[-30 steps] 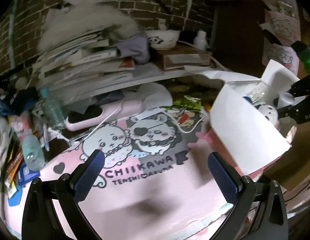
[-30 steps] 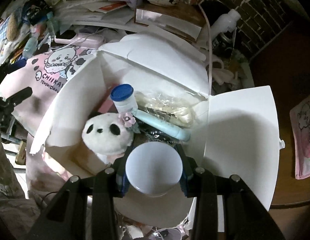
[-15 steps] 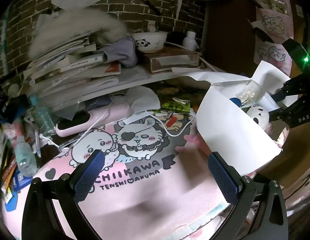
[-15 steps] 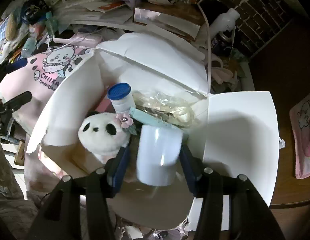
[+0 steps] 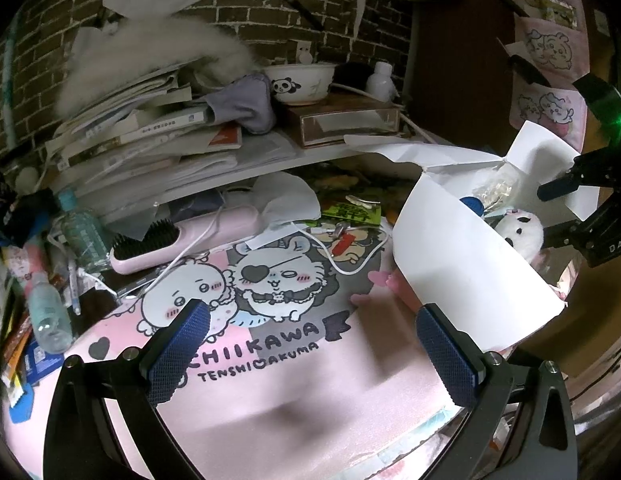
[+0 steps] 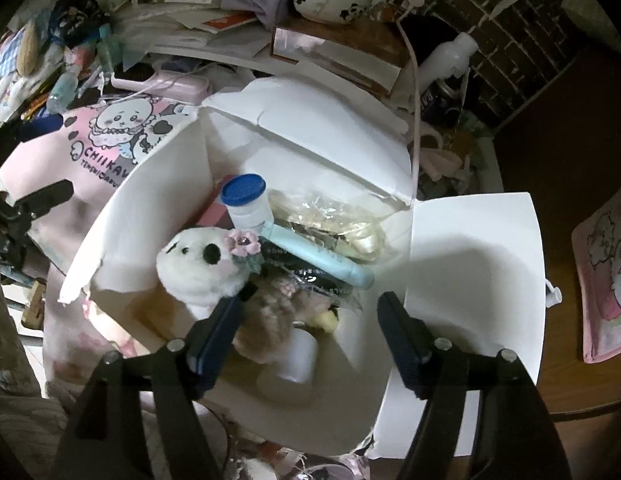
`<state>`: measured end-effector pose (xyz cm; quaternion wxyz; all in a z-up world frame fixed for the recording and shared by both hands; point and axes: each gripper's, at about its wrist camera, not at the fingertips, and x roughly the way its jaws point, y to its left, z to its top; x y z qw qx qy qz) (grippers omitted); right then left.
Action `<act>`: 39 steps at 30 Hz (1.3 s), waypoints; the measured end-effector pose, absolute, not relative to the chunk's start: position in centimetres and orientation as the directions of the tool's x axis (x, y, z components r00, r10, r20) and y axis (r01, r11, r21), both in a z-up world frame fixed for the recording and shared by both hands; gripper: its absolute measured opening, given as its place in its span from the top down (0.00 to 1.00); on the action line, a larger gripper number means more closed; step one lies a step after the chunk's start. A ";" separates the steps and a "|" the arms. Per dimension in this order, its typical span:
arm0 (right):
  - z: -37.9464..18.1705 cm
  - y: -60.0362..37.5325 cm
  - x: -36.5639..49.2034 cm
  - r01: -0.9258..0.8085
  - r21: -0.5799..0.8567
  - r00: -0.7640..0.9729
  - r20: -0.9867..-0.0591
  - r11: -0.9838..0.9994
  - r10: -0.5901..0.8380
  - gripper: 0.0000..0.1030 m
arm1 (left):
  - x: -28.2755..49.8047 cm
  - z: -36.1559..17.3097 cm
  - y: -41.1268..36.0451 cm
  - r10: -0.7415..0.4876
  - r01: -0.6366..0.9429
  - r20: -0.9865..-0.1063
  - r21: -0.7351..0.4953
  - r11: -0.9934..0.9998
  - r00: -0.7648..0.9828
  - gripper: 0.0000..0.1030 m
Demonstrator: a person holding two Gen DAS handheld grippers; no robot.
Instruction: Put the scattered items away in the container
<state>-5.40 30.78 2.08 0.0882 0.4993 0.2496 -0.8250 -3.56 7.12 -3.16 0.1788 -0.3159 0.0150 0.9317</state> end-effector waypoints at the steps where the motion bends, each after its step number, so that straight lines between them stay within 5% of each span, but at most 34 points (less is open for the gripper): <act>1: 2.1 30.8 -5.4 0.394 -0.325 -0.488 -0.867 -0.860 0.104 0.34 | -3.6 -3.2 7.1 0.322 -0.341 -0.594 -0.084 -0.936 -0.737 0.00; 15: 3.5 30.4 -3.4 0.401 -0.384 -0.550 -0.827 -0.831 0.117 0.31 | -3.9 -2.6 7.4 0.325 -0.333 -0.575 -0.096 -0.938 -0.751 0.00; 19: 4.4 30.5 -2.7 0.395 -0.373 -0.584 -0.807 -0.839 0.084 0.20 | -3.8 -2.1 7.4 0.320 -0.316 -0.564 -0.108 -0.943 -0.761 0.00; 27: 5.0 30.5 -1.4 0.395 -0.309 -0.625 -0.781 -0.865 -0.007 0.18 | -3.7 -1.6 7.8 0.316 -0.289 -0.543 -0.136 -0.947 -0.778 0.00; 29: 5.1 30.4 -1.2 0.393 -0.289 -0.638 -0.769 -0.873 -0.033 0.09 | -3.6 -1.3 8.0 0.301 -0.279 -0.539 -0.124 -0.952 -0.787 0.00; 30: 5.2 30.4 -1.0 0.390 -0.274 -0.653 -0.755 -0.879 -0.054 0.01 | -3.4 -1.1 8.2 0.282 -0.268 -0.535 -0.107 -0.958 -0.796 0.00; 39: 5.7 29.1 1.3 0.330 -0.262 -0.810 -0.572 -0.907 -0.129 0.00 | -2.7 0.9 9.3 0.228 -0.204 -0.532 -0.104 -0.973 -0.815 0.00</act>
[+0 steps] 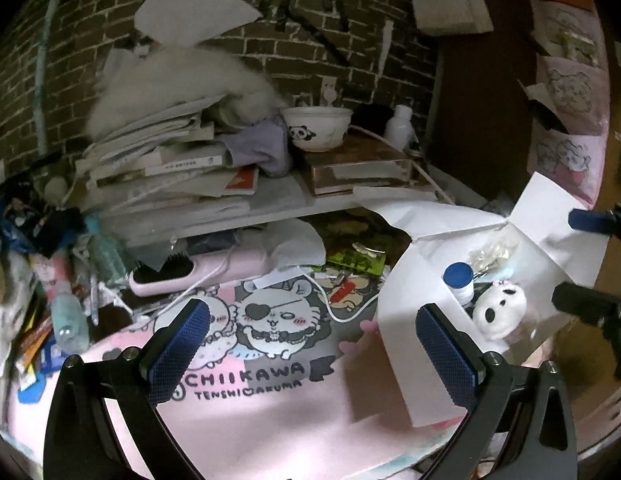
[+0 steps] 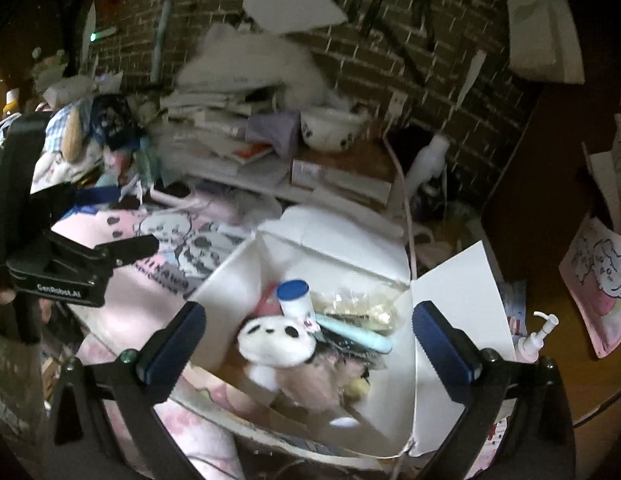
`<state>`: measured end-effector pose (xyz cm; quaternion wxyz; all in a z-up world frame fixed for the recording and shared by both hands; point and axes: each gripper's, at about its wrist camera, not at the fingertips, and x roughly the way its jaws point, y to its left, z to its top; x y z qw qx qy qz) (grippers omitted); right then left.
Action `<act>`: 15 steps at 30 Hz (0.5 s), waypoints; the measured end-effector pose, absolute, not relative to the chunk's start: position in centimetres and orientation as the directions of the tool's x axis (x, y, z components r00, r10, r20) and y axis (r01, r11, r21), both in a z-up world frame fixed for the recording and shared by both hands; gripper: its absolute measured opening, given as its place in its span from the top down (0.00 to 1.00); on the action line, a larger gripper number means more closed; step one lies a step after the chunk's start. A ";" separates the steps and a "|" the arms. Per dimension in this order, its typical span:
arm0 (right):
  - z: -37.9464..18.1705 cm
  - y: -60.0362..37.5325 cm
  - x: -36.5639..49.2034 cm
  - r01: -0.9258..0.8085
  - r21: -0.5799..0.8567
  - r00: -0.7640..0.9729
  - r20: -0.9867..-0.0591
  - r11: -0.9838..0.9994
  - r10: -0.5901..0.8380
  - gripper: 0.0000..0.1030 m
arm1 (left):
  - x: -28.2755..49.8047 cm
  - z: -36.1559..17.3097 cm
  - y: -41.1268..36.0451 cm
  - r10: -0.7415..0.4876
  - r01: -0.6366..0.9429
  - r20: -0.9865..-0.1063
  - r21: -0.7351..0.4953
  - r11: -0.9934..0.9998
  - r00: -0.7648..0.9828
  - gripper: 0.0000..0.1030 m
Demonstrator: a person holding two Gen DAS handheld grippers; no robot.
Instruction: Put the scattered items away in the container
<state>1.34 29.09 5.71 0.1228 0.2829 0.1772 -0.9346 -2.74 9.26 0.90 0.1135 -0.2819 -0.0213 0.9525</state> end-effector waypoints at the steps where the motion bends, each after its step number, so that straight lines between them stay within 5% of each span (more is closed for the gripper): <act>1: 5.8 29.0 1.6 0.306 -0.260 -0.827 -0.549 -0.916 -0.121 0.00 | -2.7 1.1 9.4 0.219 -0.198 -0.531 -0.097 -0.975 -0.819 0.00; 7: 5.7 29.1 1.1 0.233 -0.227 -0.824 -0.562 -0.945 -0.068 0.00 | -1.3 1.9 10.2 0.056 -0.075 -0.493 0.017 -0.997 -0.868 0.00; 11: 5.3 28.2 0.4 0.131 -0.334 -0.802 -0.589 -0.933 0.098 0.00 | -0.8 2.5 10.1 0.057 -0.064 -0.507 -0.003 -0.998 -0.860 0.00; 15: 5.2 28.3 0.7 0.072 -0.292 -0.805 -0.582 -0.954 0.118 0.00 | 0.0 3.2 10.5 0.046 -0.057 -0.498 0.006 -0.998 -0.866 0.00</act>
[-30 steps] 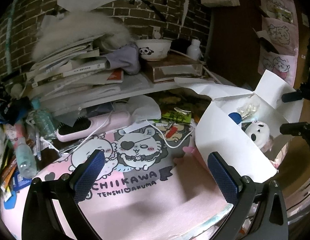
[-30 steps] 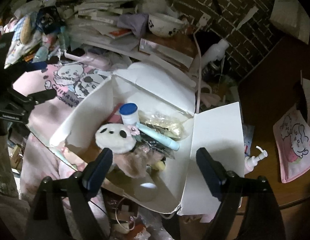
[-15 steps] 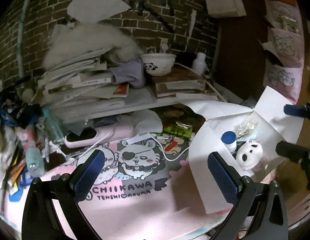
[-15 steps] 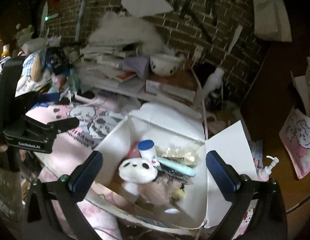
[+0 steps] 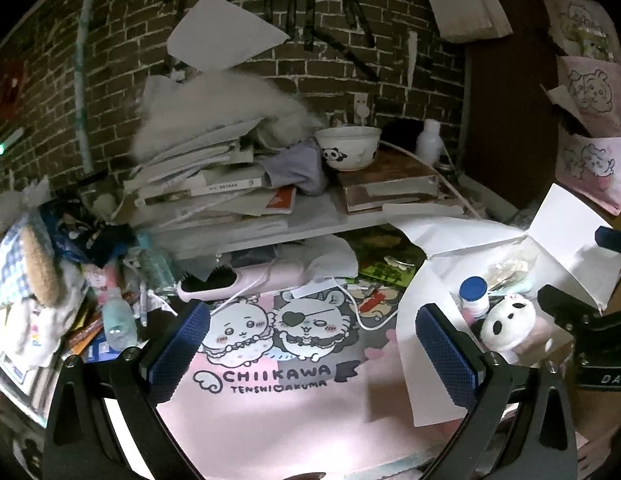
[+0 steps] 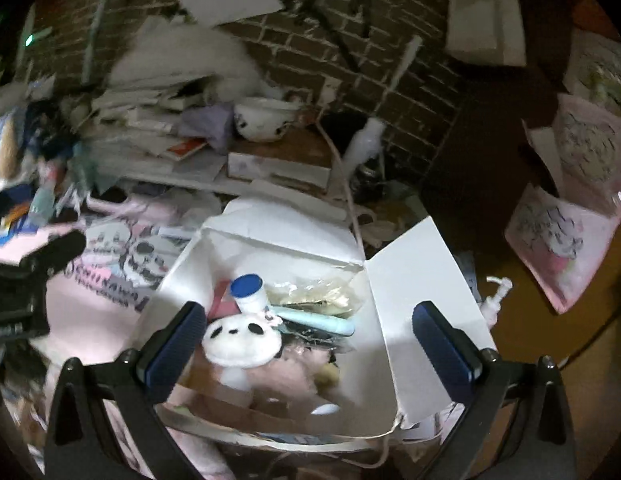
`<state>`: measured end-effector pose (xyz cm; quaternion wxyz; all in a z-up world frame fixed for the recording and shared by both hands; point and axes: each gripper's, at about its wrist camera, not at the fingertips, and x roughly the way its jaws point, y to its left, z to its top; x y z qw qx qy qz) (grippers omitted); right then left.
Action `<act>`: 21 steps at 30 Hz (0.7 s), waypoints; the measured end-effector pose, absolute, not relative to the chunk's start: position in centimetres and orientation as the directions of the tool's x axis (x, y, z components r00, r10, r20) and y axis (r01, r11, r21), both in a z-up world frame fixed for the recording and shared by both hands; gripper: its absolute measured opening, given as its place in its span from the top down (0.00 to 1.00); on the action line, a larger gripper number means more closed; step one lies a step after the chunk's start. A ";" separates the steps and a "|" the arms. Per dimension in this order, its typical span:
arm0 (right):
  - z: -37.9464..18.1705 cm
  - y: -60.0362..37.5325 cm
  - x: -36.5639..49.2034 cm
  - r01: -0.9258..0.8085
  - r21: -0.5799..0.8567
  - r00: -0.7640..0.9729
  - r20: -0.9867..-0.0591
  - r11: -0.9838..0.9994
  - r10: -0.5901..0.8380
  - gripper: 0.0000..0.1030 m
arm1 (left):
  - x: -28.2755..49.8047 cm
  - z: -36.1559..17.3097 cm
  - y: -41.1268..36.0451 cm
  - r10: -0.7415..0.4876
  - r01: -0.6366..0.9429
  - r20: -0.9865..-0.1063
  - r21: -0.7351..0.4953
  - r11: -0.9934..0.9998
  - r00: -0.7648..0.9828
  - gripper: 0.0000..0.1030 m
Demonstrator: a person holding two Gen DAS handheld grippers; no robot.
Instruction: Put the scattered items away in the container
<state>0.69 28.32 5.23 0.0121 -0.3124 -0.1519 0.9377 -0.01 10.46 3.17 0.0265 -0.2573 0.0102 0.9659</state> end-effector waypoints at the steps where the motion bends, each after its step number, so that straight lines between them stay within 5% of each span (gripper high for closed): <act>1: 5.3 28.5 0.6 0.081 -0.250 -0.797 -0.598 -0.965 0.088 0.00 | 0.1 3.3 10.6 0.036 -0.049 -0.495 0.013 -0.999 -0.868 0.00; 12: 5.9 28.2 0.8 0.086 -0.078 -0.761 -0.648 -0.993 -0.014 0.00 | 0.8 4.3 9.9 0.046 -0.033 -0.515 -0.034 -0.999 -0.856 0.00; 21: 5.7 27.0 0.5 0.113 -0.076 -0.754 -0.656 -0.991 -0.036 0.00 | 0.9 4.3 9.2 0.006 0.007 -0.517 -0.023 -1.000 -0.856 0.00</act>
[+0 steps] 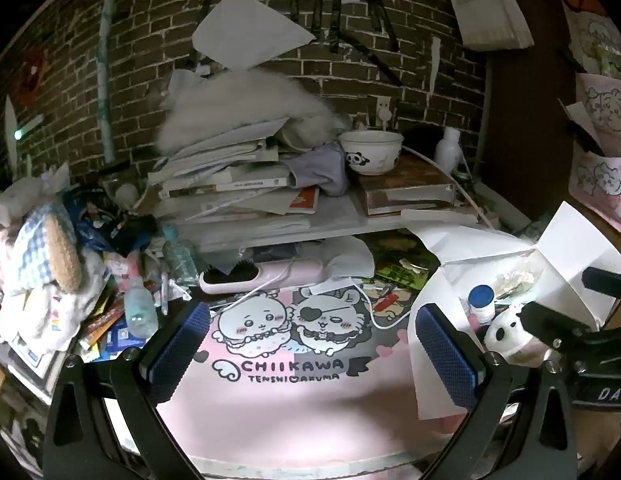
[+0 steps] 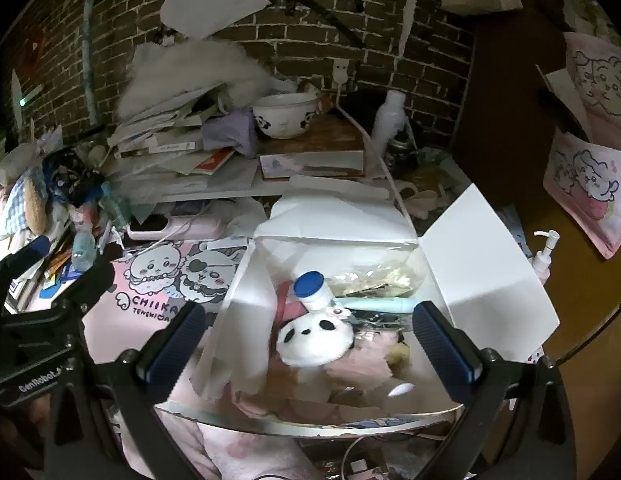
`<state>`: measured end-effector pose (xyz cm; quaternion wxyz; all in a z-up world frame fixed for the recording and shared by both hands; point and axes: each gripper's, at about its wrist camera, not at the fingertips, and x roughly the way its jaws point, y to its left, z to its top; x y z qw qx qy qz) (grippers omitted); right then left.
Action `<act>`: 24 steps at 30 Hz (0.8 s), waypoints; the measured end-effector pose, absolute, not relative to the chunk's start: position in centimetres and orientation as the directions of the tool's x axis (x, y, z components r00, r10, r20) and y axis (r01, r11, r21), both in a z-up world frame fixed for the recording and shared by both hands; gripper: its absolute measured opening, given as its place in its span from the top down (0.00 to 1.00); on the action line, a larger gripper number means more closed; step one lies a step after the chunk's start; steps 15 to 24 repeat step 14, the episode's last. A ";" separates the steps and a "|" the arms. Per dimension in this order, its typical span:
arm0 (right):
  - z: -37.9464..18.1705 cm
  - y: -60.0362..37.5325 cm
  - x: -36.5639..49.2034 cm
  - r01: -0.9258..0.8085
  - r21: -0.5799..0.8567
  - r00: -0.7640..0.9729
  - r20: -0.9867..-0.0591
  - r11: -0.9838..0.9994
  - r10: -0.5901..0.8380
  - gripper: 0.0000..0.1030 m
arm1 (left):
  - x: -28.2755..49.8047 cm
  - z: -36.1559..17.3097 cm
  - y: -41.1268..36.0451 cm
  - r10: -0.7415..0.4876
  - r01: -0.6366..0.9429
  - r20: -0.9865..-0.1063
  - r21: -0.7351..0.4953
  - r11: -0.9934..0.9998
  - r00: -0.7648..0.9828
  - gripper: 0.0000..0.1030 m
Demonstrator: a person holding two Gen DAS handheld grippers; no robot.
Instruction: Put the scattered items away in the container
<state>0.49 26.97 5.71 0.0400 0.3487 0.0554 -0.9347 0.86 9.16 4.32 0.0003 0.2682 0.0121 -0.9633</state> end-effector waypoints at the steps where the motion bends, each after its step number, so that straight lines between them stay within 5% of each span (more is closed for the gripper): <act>1: 5.6 26.9 0.4 0.112 -0.078 -0.753 -0.657 -0.991 -0.034 0.00 | 0.9 4.3 9.1 0.009 0.006 -0.516 -0.028 -1.000 -0.857 0.00; 24: 5.3 26.6 0.1 0.114 -0.086 -0.749 -0.663 -0.990 -0.028 0.00 | 0.5 4.4 8.7 -0.007 0.023 -0.522 -0.024 -0.999 -0.853 0.00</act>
